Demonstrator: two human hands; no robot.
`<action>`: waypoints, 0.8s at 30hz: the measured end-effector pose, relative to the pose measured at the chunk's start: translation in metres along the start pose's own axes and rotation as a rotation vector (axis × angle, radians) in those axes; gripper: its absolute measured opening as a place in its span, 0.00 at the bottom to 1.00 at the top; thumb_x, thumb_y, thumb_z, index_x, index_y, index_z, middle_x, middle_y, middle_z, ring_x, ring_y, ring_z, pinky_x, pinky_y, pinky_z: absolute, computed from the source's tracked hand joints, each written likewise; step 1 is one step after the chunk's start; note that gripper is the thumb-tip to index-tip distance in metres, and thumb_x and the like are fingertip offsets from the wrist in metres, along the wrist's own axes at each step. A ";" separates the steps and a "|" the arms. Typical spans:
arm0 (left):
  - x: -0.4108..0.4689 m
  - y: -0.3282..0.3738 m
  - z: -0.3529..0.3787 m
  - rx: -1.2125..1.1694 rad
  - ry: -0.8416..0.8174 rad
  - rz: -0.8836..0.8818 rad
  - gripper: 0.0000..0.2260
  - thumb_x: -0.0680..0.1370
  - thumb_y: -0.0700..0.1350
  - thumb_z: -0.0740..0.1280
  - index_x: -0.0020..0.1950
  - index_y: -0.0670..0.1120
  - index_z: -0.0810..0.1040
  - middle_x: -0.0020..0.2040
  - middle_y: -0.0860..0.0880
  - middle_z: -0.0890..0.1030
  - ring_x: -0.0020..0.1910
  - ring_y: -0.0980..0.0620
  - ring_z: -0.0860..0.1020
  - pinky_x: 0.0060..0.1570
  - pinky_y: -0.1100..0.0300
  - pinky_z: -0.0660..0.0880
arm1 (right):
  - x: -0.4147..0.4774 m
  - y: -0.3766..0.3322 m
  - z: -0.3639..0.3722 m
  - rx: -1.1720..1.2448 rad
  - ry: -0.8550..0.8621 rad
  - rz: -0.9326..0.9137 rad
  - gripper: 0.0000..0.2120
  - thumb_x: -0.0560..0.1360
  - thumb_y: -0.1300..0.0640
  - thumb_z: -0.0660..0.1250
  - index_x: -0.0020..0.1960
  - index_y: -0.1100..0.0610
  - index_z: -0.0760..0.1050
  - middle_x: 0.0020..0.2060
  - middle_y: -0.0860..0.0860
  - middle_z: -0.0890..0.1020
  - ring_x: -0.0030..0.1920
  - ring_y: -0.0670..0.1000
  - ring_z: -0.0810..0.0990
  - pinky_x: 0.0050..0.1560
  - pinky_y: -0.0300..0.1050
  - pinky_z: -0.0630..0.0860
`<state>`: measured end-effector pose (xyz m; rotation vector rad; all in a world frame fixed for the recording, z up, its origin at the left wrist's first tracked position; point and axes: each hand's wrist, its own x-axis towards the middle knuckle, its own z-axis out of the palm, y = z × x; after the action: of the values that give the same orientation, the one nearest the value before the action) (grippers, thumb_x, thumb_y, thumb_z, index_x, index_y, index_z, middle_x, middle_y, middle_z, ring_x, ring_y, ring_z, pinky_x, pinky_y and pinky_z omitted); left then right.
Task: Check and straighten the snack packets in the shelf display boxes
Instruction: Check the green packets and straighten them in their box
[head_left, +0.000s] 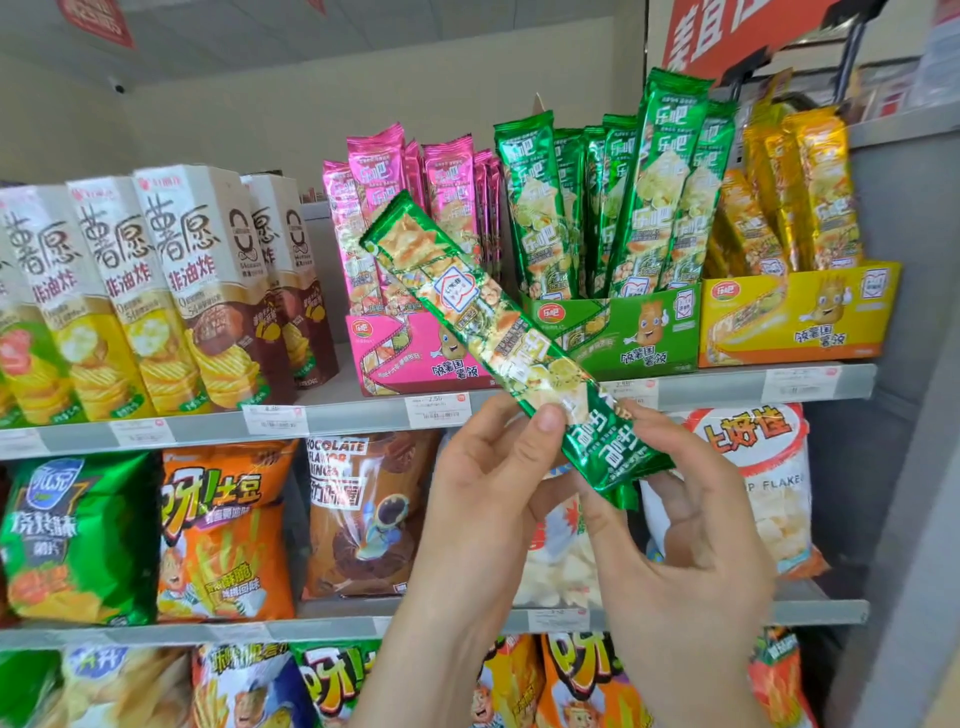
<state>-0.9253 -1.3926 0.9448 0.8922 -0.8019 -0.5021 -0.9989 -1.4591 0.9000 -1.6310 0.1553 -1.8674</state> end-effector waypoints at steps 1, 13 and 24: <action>0.001 0.001 -0.001 0.001 0.037 0.009 0.12 0.74 0.50 0.69 0.53 0.45 0.82 0.51 0.43 0.83 0.48 0.47 0.79 0.49 0.52 0.77 | 0.000 0.000 0.000 0.020 -0.013 0.035 0.29 0.68 0.63 0.73 0.63 0.40 0.71 0.60 0.40 0.79 0.59 0.48 0.80 0.56 0.47 0.78; 0.021 0.038 -0.023 -0.186 0.055 0.209 0.11 0.73 0.41 0.69 0.54 0.45 0.78 0.55 0.43 0.80 0.52 0.46 0.80 0.52 0.50 0.78 | 0.036 0.006 -0.019 0.549 -0.199 0.575 0.16 0.64 0.52 0.78 0.50 0.45 0.80 0.48 0.50 0.85 0.45 0.53 0.85 0.42 0.39 0.80; 0.012 0.025 -0.034 0.531 -0.005 0.250 0.16 0.65 0.51 0.79 0.51 0.58 0.82 0.44 0.50 0.82 0.42 0.52 0.83 0.36 0.61 0.79 | 0.142 -0.005 -0.024 0.451 -0.066 0.307 0.06 0.72 0.55 0.69 0.47 0.44 0.79 0.38 0.40 0.81 0.38 0.42 0.78 0.37 0.41 0.77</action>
<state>-0.8896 -1.3703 0.9571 1.2553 -1.0587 -0.0653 -1.0264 -1.5384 1.0175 -1.2740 -0.0426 -1.4832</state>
